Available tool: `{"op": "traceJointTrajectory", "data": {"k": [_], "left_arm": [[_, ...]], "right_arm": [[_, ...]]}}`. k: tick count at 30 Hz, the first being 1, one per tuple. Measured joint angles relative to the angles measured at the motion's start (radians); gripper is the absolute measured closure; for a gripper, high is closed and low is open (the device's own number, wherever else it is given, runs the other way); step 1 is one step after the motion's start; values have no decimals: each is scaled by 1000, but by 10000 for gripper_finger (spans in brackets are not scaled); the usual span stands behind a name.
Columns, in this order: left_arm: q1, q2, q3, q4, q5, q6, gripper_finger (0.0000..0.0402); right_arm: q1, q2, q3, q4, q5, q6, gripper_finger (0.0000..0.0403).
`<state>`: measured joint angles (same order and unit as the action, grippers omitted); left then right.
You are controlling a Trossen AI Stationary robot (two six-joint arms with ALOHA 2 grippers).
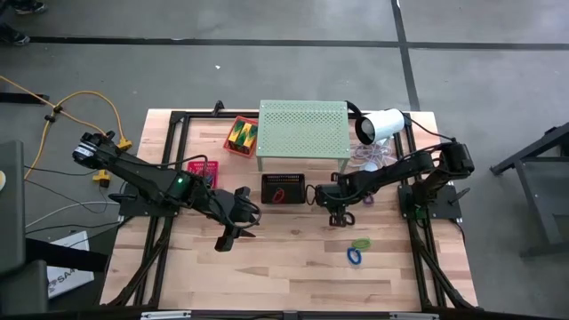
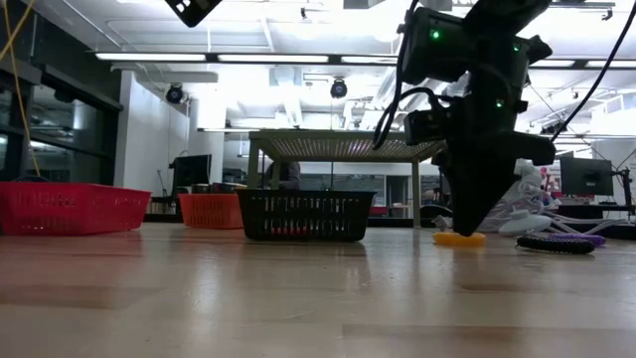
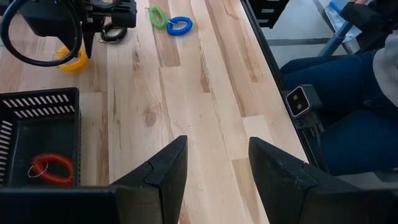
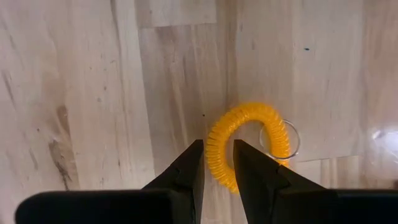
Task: Pick & Place Office Desk Supplies
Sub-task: Put the yellow spring rubber band into the black bin on the shelf
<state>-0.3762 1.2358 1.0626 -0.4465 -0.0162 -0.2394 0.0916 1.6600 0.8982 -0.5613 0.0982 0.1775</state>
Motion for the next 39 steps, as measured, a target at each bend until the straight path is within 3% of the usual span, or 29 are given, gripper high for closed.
{"op": "traceJointTrajectory", "data": {"k": [27,39], "left_arm": [[0,0,0,0,0,0,236],[0,0,0,0,0,0,236]], "right_arm": [[-1,-3,-62,82,3,28,329],[-2,-3,-62,81,1,28,380]]}}
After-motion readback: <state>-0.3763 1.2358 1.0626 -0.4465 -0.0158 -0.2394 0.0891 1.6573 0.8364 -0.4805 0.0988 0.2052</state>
